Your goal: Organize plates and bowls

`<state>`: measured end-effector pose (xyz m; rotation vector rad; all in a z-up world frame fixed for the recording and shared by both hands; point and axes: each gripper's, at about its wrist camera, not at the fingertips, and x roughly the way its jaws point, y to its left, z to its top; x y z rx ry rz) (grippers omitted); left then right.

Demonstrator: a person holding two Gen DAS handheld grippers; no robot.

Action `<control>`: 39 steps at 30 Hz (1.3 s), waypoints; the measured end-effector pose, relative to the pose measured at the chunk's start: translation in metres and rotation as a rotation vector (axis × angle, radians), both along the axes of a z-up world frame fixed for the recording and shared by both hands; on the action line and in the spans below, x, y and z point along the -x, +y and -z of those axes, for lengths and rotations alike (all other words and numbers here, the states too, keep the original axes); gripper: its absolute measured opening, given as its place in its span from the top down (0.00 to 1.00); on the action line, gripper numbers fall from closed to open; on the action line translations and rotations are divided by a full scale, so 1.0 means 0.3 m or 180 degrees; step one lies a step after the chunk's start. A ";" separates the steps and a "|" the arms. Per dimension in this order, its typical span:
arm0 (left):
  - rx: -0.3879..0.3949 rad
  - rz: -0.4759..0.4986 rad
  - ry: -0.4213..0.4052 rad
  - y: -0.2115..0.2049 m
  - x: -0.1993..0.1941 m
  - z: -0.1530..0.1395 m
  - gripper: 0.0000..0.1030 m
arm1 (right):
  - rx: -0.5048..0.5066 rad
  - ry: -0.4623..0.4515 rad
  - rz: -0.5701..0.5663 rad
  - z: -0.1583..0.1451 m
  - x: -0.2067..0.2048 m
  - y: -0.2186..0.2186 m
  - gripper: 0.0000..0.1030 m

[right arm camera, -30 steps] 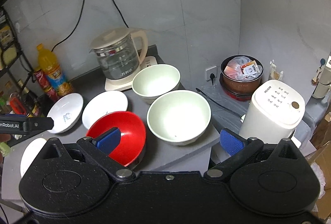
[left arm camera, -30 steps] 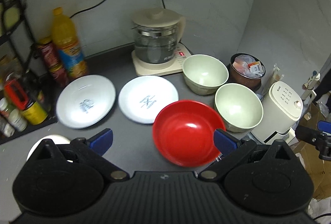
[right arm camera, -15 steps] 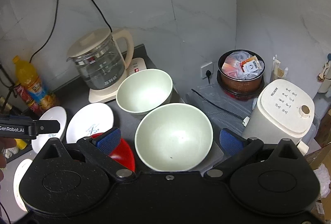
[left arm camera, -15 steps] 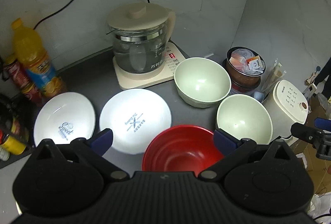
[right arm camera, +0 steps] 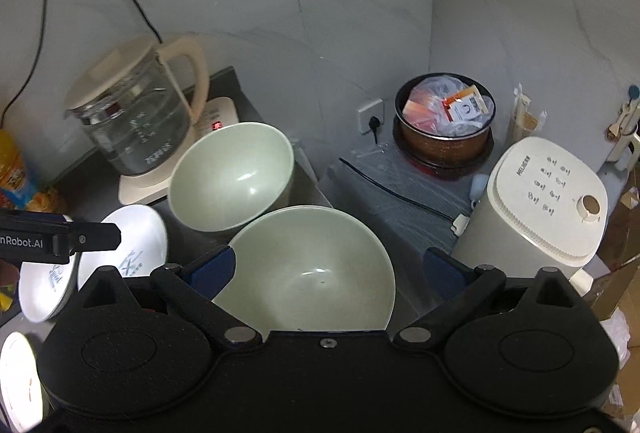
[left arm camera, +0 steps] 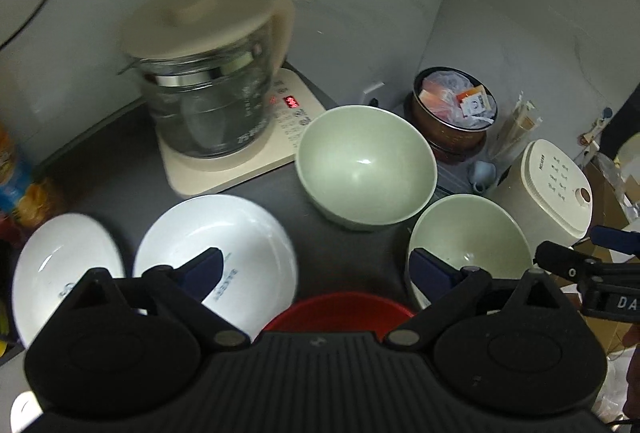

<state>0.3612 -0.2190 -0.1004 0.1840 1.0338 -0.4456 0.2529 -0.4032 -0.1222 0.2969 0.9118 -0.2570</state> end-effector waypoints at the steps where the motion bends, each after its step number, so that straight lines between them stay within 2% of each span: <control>1: 0.0008 0.0031 0.0023 -0.009 -0.011 0.008 0.08 | 0.0009 0.0026 0.0030 0.010 -0.008 -0.004 0.07; 5: 0.0047 0.0151 0.0143 -0.050 -0.058 0.042 0.18 | -0.0038 0.0110 0.0135 0.047 -0.020 -0.020 0.11; 12: 0.0091 0.0277 0.0361 -0.125 -0.107 0.113 0.37 | -0.0153 0.0339 0.0309 0.131 -0.029 -0.061 0.33; 21: 0.0148 0.0429 0.0743 -0.210 -0.120 0.213 0.60 | -0.0370 0.0551 0.0502 0.222 0.003 -0.102 0.46; 23: 0.0164 0.0423 0.0828 -0.226 -0.122 0.235 0.61 | -0.0447 0.0576 0.0541 0.244 0.010 -0.109 0.50; 25: 0.0164 0.0418 0.0893 -0.245 -0.124 0.259 0.61 | -0.0526 0.0599 0.0570 0.265 0.015 -0.114 0.61; 28: 0.0111 0.0417 0.0973 -0.270 -0.125 0.285 0.65 | -0.0602 0.0652 0.0617 0.298 0.016 -0.118 0.65; 29: 0.0100 0.0402 0.1022 -0.276 -0.128 0.299 0.73 | -0.0613 0.0662 0.0620 0.306 0.015 -0.117 0.67; 31: 0.0111 0.0363 0.1130 -0.283 -0.133 0.326 0.80 | -0.0639 0.0664 0.0584 0.317 0.014 -0.115 0.80; 33: 0.0138 0.0345 0.1170 -0.285 -0.133 0.336 0.91 | -0.0711 0.0593 0.0521 0.314 0.018 -0.112 0.88; 39: 0.0206 0.0229 0.1112 -0.275 -0.115 0.302 0.92 | -0.0644 0.0388 0.0414 0.236 0.042 -0.121 0.88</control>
